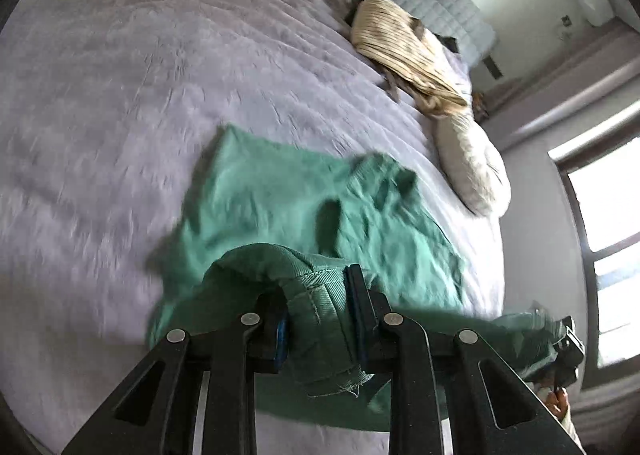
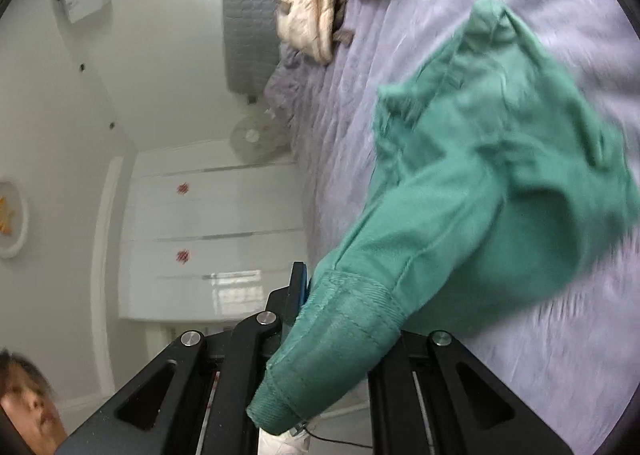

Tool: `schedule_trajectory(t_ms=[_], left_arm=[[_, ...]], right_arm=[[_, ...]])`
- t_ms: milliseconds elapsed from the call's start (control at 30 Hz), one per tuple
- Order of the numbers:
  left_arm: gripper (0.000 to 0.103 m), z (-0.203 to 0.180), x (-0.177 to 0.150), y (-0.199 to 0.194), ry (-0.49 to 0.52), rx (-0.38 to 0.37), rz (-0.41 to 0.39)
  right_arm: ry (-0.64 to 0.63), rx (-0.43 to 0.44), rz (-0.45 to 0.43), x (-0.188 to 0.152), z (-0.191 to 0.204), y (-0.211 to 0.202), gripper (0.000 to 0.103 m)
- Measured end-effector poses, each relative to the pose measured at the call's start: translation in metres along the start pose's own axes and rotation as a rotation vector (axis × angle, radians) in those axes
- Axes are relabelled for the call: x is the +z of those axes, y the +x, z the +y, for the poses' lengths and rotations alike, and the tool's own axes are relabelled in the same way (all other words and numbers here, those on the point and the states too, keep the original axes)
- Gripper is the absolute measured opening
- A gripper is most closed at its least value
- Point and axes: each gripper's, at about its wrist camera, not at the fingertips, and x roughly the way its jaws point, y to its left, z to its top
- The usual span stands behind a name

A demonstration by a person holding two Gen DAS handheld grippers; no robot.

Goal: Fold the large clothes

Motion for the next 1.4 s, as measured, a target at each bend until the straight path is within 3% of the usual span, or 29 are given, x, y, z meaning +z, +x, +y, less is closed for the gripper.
schedule_trajectory(t_ms=[233,367,433,533,567,600,633,700,733,767,833,933,1000,1100,1133,1200,1233,1267,1300,1400], left_arm=[[0.027,0.014,0.064,0.091,0.052,0.116,0.071],[0.027,0.018,0.073,0.13,0.101,0.194,0.121],[0.033,0.017,0.074,0.138,0.135,0.22,0.136],[0.066,0.012,0.076,0.135,0.189,0.273,0.116],[0.082,0.01,0.077,0.128,0.21,0.304,0.086],[0.086,0.009,0.079,0.12,0.227,0.324,0.056],[0.086,0.009,0.08,0.113,0.241,0.326,0.039],[0.086,0.012,0.083,0.105,0.247,0.343,0.032],[0.086,0.014,0.085,0.104,0.253,0.364,0.028],[0.086,0.017,0.086,0.104,0.261,0.391,0.025],[0.086,0.023,0.088,0.112,0.261,0.426,0.037],[0.086,0.032,0.085,0.129,0.241,0.456,0.072],[0.086,0.036,0.081,0.144,0.229,0.464,0.095],[0.086,0.038,0.078,0.166,0.233,0.485,0.122],[0.086,0.037,0.078,0.171,0.238,0.493,0.123],[0.081,0.035,0.081,0.182,0.248,0.538,0.11],[0.071,0.035,0.082,0.185,0.25,0.552,0.109],[0.043,0.035,0.085,0.188,0.246,0.552,0.116],[0.022,0.035,0.086,0.192,0.238,0.553,0.123],[0.021,0.041,0.087,0.199,0.236,0.589,0.106]], right_arm=[[0.091,-0.126,-0.089,0.078,-0.044,0.048,0.011],[0.143,-0.225,-0.119,0.108,-0.072,0.073,0.011],[0.175,-0.242,-0.129,0.117,-0.084,0.079,0.011],[0.184,-0.268,-0.132,0.123,-0.087,0.078,0.014],[0.186,-0.275,-0.13,0.125,-0.086,0.077,0.014],[0.187,-0.289,-0.123,0.125,-0.085,0.077,0.014],[0.186,-0.298,-0.113,0.127,-0.084,0.078,0.018],[0.169,-0.313,-0.11,0.13,-0.076,0.078,0.041],[0.149,-0.315,-0.118,0.13,-0.07,0.075,0.069],[0.114,-0.318,-0.133,0.131,-0.061,0.07,0.081],[0.022,-0.362,-0.153,0.133,-0.04,0.061,0.081],[-0.114,-0.561,-0.152,0.137,-0.02,0.055,0.081],[-0.179,-0.704,-0.133,0.139,-0.021,0.057,0.081],[-0.228,-0.81,-0.091,0.139,-0.033,0.068,0.081],[-0.239,-0.832,-0.078,0.139,-0.036,0.073,0.079],[-0.272,-0.882,-0.044,0.139,-0.043,0.085,0.052],[-0.287,-0.916,-0.014,0.139,-0.047,0.092,0.01],[-0.302,-0.928,0.005,0.137,-0.048,0.098,0.005],[-0.334,-0.936,-0.004,0.134,-0.043,0.1,0.005],[-0.47,-0.96,-0.04,0.124,-0.019,0.099,0.005]])
